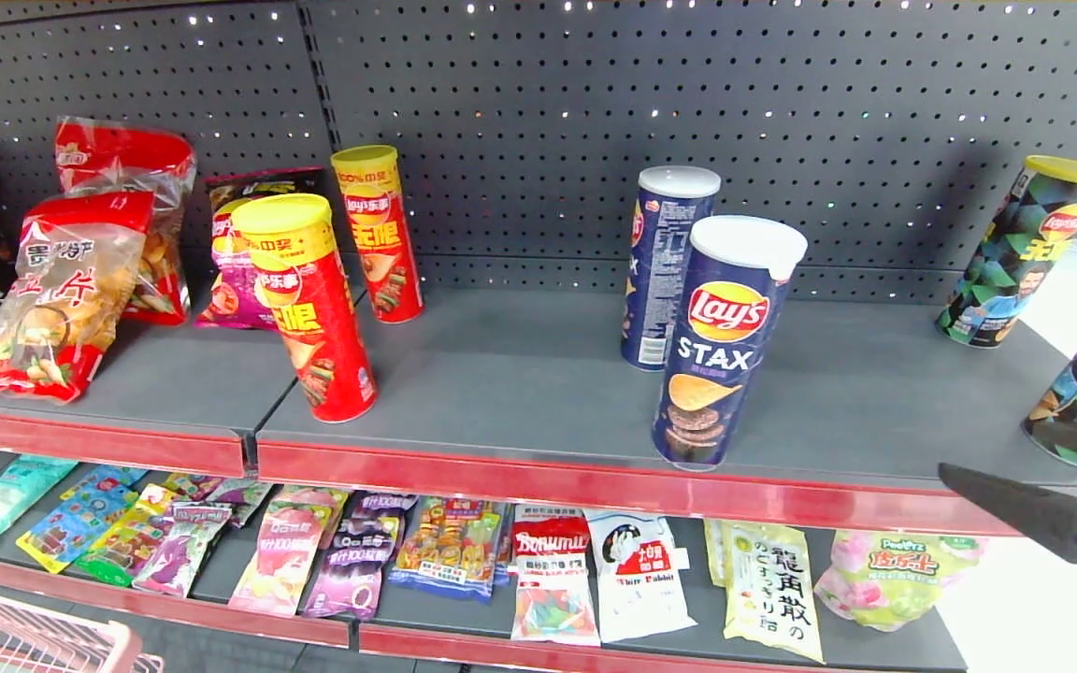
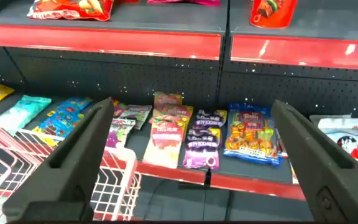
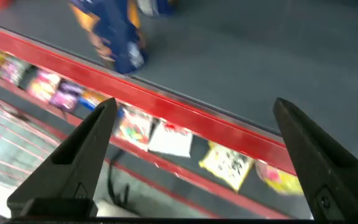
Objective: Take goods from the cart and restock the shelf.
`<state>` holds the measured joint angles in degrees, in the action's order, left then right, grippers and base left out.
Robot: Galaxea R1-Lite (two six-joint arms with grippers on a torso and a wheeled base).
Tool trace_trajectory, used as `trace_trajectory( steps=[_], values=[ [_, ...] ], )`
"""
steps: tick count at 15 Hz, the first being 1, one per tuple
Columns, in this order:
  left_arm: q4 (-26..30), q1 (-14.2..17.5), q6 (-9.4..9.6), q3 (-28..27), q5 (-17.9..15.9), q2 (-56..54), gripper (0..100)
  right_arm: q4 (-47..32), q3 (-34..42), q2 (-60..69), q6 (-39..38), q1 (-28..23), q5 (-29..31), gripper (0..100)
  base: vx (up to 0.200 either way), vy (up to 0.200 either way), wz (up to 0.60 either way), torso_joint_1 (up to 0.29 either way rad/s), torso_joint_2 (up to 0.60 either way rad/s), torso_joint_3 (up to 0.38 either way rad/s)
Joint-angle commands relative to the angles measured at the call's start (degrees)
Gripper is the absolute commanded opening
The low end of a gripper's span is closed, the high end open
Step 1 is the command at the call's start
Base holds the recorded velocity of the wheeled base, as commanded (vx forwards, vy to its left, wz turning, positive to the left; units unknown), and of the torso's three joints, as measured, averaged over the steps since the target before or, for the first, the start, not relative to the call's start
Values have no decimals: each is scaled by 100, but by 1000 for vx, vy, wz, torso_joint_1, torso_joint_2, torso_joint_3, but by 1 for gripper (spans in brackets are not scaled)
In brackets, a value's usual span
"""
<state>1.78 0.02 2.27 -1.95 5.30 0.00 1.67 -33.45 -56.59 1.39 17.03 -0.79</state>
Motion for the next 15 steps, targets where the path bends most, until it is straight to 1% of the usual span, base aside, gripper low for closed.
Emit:
trace_trajectory(
  steps=[1,4,6,7,9,12,15],
  values=[
    [7,-2,46,10,6,0,100,9,-153,-854,10,266,185,100,0,0,0,0,0,0],
    [7,-2,72,10,6,0,100,18,-197,-1249,10,494,422,100,0,0,0,0,0,0],
    [7,-2,81,10,6,0,100,18,-373,-1583,10,696,826,100,0,0,0,0,0,0],
    [7,-2,125,19,6,0,100,18,-452,-1733,10,705,976,100,0,0,0,0,0,0],
    [-2,-2,169,28,6,0,100,18,-645,-1961,10,705,1064,100,0,0,0,0,0,0],
    [-2,-2,160,28,6,0,100,26,-935,-2322,2,705,1239,100,0,0,0,0,0,0],
    [-2,-2,160,28,6,0,100,18,-1146,-2559,19,705,1283,100,0,0,0,0,0,0]
  ],
)
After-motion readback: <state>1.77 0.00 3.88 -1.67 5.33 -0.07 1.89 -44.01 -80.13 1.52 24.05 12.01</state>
